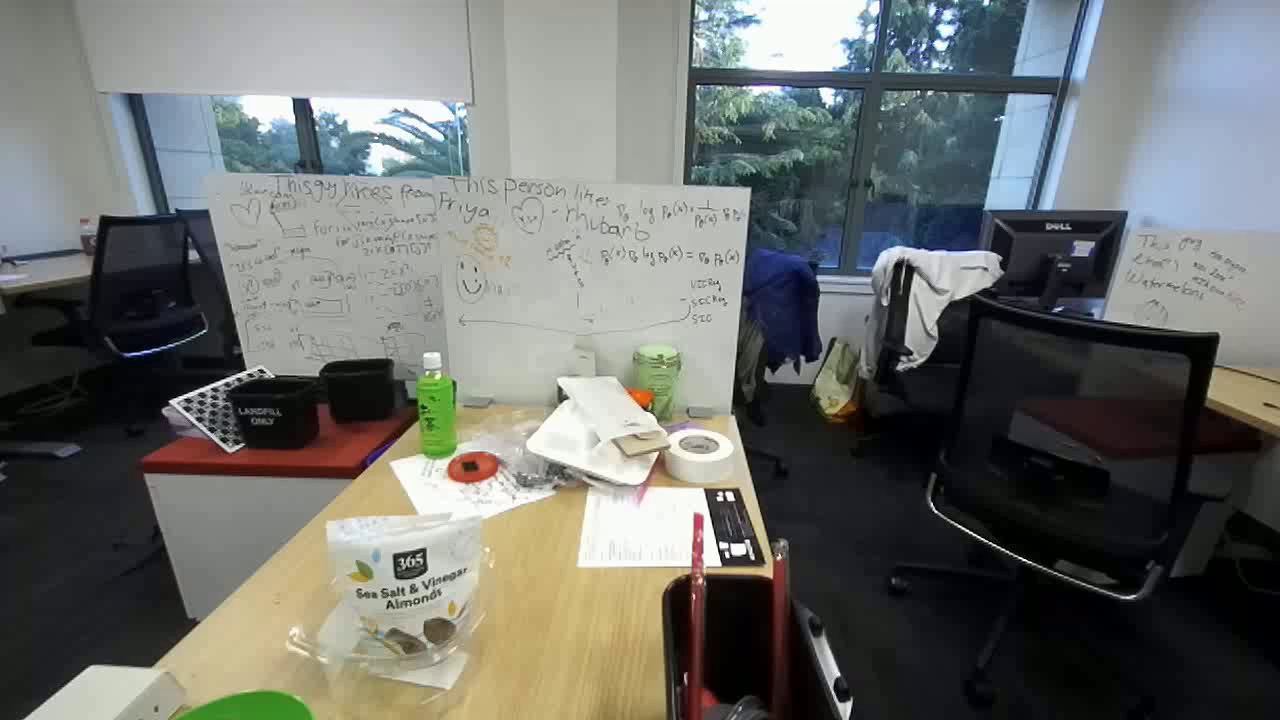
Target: Pour the contents of the wine glass into the bowl
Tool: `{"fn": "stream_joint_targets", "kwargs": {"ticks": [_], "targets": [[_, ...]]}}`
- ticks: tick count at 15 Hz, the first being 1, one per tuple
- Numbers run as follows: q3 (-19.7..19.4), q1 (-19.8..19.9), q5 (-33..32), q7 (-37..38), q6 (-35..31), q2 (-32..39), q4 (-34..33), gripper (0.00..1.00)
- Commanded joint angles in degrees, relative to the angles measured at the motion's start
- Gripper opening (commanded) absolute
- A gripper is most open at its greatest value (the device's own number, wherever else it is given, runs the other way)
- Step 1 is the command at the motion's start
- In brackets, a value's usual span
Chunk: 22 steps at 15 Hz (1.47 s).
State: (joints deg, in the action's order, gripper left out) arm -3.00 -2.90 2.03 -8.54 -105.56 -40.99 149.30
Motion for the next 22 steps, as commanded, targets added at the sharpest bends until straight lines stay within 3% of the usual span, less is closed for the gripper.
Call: {"fn": "stream_joint_targets", "kwargs": {"ticks": [1,10,20,21,22], "targets": [[0.23,0.25,0.14,-0.12,0.12,0.03,-0.10,1.00],[0.23,0.25,0.14,-0.12,0.12,0.03,-0.10,1.00],[1.23,5.48,6.75,23.20,-1.52,9.50,0.12,1.00],[0.84,6.50,7.22,24.84,-1.34,10.00,0.61,1.00],[1.44,5.48,5.97,21.80,-1.00,8.92,0.50,1.00]]}}
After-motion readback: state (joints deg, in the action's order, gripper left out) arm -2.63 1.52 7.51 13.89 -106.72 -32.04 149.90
